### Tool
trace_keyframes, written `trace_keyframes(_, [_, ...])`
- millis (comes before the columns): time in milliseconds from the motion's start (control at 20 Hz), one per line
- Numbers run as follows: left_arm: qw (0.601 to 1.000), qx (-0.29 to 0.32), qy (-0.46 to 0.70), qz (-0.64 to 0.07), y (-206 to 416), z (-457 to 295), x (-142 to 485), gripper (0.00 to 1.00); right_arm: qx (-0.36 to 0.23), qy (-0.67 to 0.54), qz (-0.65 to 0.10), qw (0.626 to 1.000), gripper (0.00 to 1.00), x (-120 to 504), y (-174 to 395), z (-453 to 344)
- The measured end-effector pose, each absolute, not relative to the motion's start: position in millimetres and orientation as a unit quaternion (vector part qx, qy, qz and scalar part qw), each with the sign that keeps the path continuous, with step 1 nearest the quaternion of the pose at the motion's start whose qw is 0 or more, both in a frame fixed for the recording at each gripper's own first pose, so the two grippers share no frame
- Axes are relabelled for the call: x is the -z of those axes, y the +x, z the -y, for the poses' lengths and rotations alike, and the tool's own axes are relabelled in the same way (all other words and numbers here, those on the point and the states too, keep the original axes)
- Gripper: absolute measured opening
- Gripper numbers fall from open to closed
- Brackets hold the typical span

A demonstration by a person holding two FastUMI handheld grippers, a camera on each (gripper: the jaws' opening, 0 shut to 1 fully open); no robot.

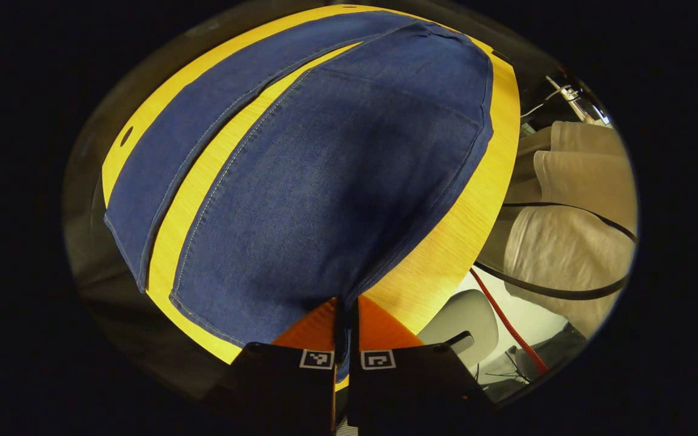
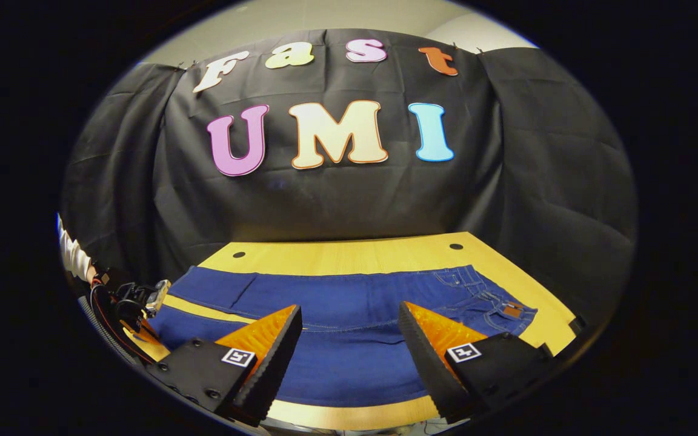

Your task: Grasp the waist and the cuffs of the jeans and fold them to make the two legs overlap; first hold the waist and fold one-third of the jeans toward the cuffs, then hold the cuffs and fold the remaining one-third in the same direction to finish folding.

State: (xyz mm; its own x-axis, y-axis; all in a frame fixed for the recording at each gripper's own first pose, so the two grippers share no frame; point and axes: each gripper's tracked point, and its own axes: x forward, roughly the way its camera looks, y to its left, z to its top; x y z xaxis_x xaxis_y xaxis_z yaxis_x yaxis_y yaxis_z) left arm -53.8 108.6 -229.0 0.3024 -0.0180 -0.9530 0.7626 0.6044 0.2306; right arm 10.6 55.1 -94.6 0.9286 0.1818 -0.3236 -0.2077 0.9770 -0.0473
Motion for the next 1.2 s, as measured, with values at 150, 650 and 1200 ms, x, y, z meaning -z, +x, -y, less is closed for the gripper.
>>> trace_keyframes(150, [0.709, 0.268, 0.362, -0.542, -57, -110, 227, 0.01, -0.124, -0.055, -0.187, 0.973, 0.99, 87, 23, -31])
trace_keyframes(650, [0.701, 0.236, 0.348, -0.576, -60, -109, 225, 0.00, -0.166, -0.168, -0.323, 0.916, 0.99, 116, 57, 104])
trace_keyframes(1200, [0.721, 0.170, 0.290, -0.606, -64, -104, 226, 0.00, -0.376, -0.350, -0.517, 0.684, 1.00, 239, 38, 147])
